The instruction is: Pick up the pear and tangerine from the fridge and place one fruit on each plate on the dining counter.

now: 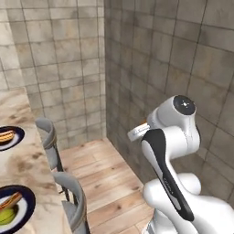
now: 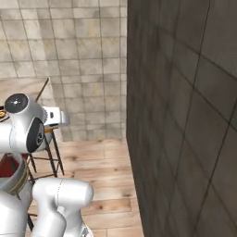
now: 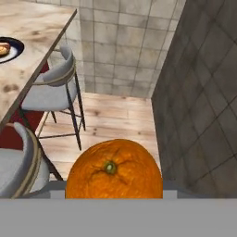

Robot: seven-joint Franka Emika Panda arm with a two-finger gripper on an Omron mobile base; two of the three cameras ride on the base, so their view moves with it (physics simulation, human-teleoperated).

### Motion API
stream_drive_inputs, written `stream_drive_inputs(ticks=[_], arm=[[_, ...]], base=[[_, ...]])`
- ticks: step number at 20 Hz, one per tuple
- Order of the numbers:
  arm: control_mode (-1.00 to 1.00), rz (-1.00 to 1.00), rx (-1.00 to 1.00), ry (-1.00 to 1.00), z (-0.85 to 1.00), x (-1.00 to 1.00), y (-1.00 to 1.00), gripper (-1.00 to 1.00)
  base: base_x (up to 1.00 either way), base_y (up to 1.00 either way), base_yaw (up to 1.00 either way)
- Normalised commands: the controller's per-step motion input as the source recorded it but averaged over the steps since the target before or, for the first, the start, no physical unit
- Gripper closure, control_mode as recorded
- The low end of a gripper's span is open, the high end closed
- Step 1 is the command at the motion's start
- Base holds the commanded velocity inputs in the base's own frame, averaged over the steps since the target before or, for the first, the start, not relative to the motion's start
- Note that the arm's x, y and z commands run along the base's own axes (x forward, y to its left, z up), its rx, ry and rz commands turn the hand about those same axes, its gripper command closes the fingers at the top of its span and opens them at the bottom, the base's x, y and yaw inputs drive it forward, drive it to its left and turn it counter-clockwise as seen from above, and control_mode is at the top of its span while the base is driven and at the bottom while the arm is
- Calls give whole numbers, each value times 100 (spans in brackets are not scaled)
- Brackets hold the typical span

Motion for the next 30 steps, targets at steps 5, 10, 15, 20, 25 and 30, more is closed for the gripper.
stream_drive_inputs(ticks=[5,10,15,20,25,30], arm=[[100,0,0,0,0,0,0,100],[100,0,0,0,0,0,0,100],[100,0,0,0,0,0,0,100],[100,0,0,0,0,0,0,100],[100,0,0,0,0,0,0,100],[100,0,0,0,0,0,0,100]], base=[[94,-5,11],[94,-1,13],[93,0,16],[73,-1,46],[37,-2,83],[20,0,94]])
